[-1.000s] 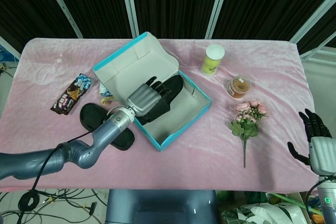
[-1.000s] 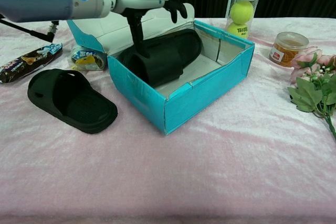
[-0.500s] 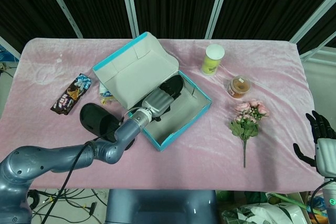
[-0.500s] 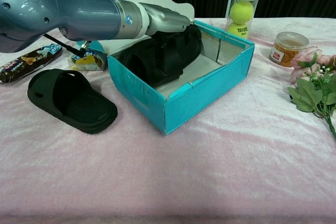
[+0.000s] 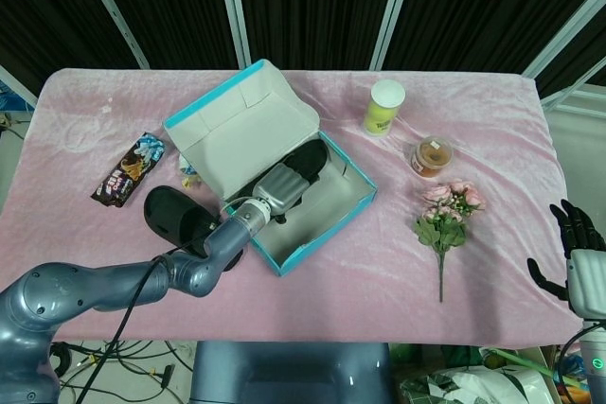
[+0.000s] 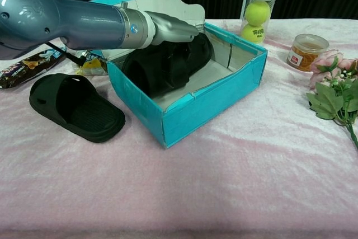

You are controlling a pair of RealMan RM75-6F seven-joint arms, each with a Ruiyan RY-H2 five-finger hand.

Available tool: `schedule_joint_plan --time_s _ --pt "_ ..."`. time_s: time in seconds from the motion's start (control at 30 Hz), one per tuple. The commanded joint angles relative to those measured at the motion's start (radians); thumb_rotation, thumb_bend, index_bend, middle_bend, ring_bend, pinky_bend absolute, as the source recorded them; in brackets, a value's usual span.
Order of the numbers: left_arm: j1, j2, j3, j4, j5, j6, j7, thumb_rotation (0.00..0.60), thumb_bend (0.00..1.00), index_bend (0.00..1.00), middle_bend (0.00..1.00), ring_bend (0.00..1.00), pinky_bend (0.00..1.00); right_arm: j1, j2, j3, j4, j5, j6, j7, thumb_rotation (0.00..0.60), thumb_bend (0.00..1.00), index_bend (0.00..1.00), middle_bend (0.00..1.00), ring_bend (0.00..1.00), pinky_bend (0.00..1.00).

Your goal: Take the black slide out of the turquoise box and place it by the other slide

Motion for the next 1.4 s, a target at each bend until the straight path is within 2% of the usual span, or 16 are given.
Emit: schedule_joint_plan --time_s 0.03,0.17,0.37,0.53,0.6,0.67,0.73,0.83,0.97,1.17,1.4 --pt "0.023 -0.016 -0.019 0.017 0.073 0.041 -0.059 0.600 0.05 0.22 0.55 0.34 0.05 0.000 0.000 0.001 -0.002 0.000 0.000 -0.002 0.600 0.26 0.00 0.02 0.00 0.19" --pt "0.067 -0.038 -0.045 0.049 0.245 0.102 -0.193 0.600 0.06 0.34 0.62 0.39 0.09 0.002 0.000 0.003 -0.006 -0.002 -0.002 -0.006 0.600 0.26 0.00 0.02 0.00 0.19" --pt "0.106 -0.067 -0.058 0.107 0.439 0.165 -0.370 0.600 0.11 0.50 0.71 0.47 0.15 0.004 -0.001 0.005 -0.008 -0.002 -0.005 -0.009 0.600 0.26 0.00 0.02 0.00 0.19" --pt "0.124 -0.076 -0.060 0.142 0.543 0.193 -0.486 0.600 0.19 0.53 0.73 0.49 0.18 0.003 -0.002 0.006 -0.006 -0.002 -0.006 -0.006 0.600 0.26 0.00 0.02 0.00 0.19" --pt "0.132 -0.073 -0.070 0.137 0.562 0.202 -0.527 0.600 0.24 0.54 0.73 0.49 0.18 0.003 -0.003 0.006 -0.004 -0.001 -0.007 -0.004 0.600 0.26 0.00 0.02 0.00 0.19" --pt "0.140 -0.066 -0.081 0.121 0.568 0.196 -0.572 0.600 0.33 0.54 0.73 0.49 0.19 0.002 -0.004 0.006 -0.003 -0.001 -0.007 -0.002 0.600 0.26 0.00 0.02 0.00 0.19" --pt "0.142 -0.052 -0.081 0.108 0.565 0.169 -0.584 0.600 0.39 0.53 0.73 0.50 0.19 0.002 -0.005 0.006 -0.001 -0.003 -0.006 -0.001 0.600 0.26 0.00 0.02 0.00 0.19" --pt "0.135 -0.018 -0.061 0.097 0.542 0.108 -0.508 0.600 0.42 0.52 0.73 0.50 0.19 0.002 -0.007 0.006 0.001 -0.004 -0.005 0.002 0.600 0.26 0.00 0.02 0.00 0.19" --pt "0.138 -0.015 -0.060 0.065 0.397 0.069 -0.355 0.600 0.41 0.49 0.73 0.50 0.22 0.002 -0.009 0.005 0.005 -0.003 -0.010 0.004 0.600 0.26 0.00 0.02 0.00 0.19" --pt "0.136 -0.057 -0.072 0.032 0.175 0.113 -0.183 0.600 0.40 0.46 0.73 0.52 0.28 0.005 -0.011 0.005 0.005 -0.002 -0.016 0.001 0.600 0.26 0.00 0.02 0.00 0.19" --pt "0.128 -0.101 -0.083 0.039 0.095 0.130 -0.132 0.600 0.40 0.46 0.74 0.54 0.36 0.006 -0.010 0.007 0.001 0.002 -0.020 -0.004 0.600 0.26 0.00 0.02 0.00 0.19"
